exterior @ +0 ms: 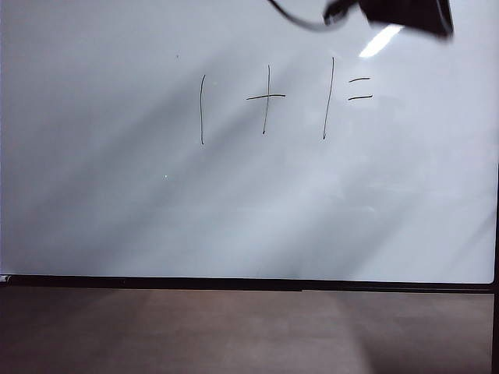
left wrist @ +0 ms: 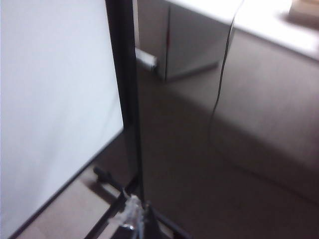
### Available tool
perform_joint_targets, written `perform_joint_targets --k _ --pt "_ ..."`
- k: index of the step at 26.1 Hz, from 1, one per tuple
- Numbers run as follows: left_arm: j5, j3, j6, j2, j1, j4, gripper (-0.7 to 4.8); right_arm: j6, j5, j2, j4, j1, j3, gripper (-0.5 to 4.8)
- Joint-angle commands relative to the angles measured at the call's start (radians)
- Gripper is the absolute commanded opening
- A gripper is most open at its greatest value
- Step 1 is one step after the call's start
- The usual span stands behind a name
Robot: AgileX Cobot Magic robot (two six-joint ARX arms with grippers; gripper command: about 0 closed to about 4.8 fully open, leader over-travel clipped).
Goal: Reach to the right to find the marker pen, pick it up, and write the answer to the math problem on the whiteboard.
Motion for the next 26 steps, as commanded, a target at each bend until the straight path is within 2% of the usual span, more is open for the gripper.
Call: perform_joint_targets --k 1,2,4,7,9,10,12,14,17,21,24,26 --pt "0.004 0.018 0.000 0.071 -0.001 -0.003 -0.05 -0.006 0.121 0.000 0.000 -0.002 0.006 -0.01" --pt "0.004 0.018 0.000 0.080 -0.001 -0.032 -0.04 -0.006 0.119 0.000 0.006 -0.004 0.007 -0.01" --pt "0.005 0.018 0.000 0.080 -0.002 -0.100 -0.05 -0.038 0.004 0.005 0.014 -0.016 0.043 -0.01" --pt "0.004 0.018 0.000 0.080 -0.001 -0.108 -0.05 -0.096 -0.028 0.119 0.039 -0.048 0.168 0.00" --pt "0.004 0.018 0.000 0.080 -0.001 -0.101 -0.04 -0.154 -0.116 0.301 0.082 -0.101 0.282 0.00" --pt "0.004 0.018 0.000 0.080 -0.001 -0.102 -0.05 -0.162 -0.207 0.452 0.080 -0.156 0.378 0.00" --pt "0.005 0.018 0.000 0.080 -0.001 -0.101 -0.04 -0.160 -0.294 0.613 0.090 -0.231 0.489 0.00" --pt "0.004 0.018 0.000 0.080 -0.002 -0.099 -0.05 -0.161 -0.329 0.716 0.130 -0.293 0.558 0.00" --pt "0.004 0.017 0.000 0.080 -0.002 -0.100 -0.05 -0.161 -0.326 0.795 0.170 -0.362 0.594 0.00" --pt "0.004 0.017 0.000 0.080 0.000 -0.089 -0.05 -0.164 -0.335 0.840 0.099 -0.439 0.587 0.00" --pt "0.004 0.017 0.000 0.080 -0.001 -0.065 -0.05 -0.160 -0.468 0.883 0.114 -0.521 0.576 -0.01" --pt "0.004 0.017 0.000 0.080 -0.001 0.042 -0.05 -0.150 -0.558 0.946 0.158 -0.573 0.576 0.02"
